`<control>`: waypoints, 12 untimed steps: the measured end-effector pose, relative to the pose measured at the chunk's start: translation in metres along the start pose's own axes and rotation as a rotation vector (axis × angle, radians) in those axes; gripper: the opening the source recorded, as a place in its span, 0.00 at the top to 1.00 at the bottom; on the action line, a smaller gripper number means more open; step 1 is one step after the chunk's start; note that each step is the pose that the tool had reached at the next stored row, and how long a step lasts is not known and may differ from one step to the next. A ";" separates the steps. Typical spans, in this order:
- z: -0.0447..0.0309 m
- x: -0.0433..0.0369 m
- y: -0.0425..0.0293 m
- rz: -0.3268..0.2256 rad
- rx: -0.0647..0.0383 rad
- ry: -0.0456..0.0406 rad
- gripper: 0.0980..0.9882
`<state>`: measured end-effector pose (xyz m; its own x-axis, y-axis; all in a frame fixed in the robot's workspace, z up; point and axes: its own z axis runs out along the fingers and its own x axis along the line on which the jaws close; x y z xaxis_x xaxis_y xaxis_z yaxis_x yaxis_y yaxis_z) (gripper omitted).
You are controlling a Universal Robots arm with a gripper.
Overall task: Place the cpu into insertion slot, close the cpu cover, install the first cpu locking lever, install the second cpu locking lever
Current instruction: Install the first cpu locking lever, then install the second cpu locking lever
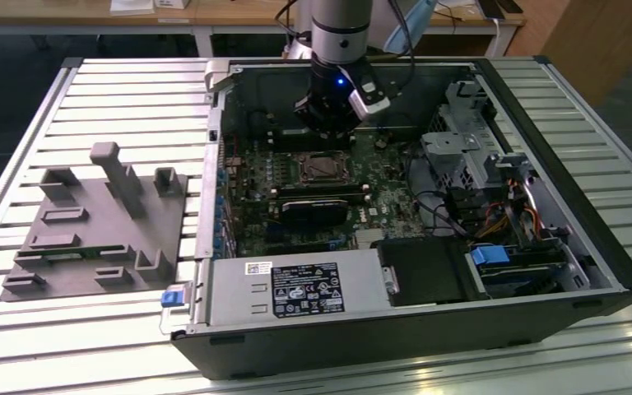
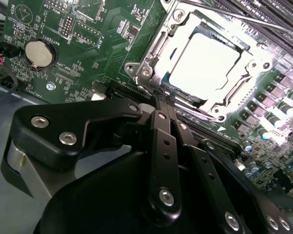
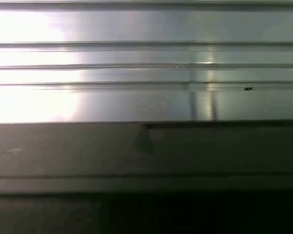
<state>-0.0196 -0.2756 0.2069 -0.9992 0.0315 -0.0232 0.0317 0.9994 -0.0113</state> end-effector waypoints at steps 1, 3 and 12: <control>0.0000 0.0000 -0.0004 0.000 0.000 0.0000 0.99; 0.0001 -0.0003 -0.0008 0.000 0.000 -0.0001 0.99; 0.0001 -0.0028 -0.0016 0.000 0.000 0.0002 0.99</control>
<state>-0.0169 -0.2773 0.2069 -0.9992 0.0314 -0.0231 0.0317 0.9994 -0.0111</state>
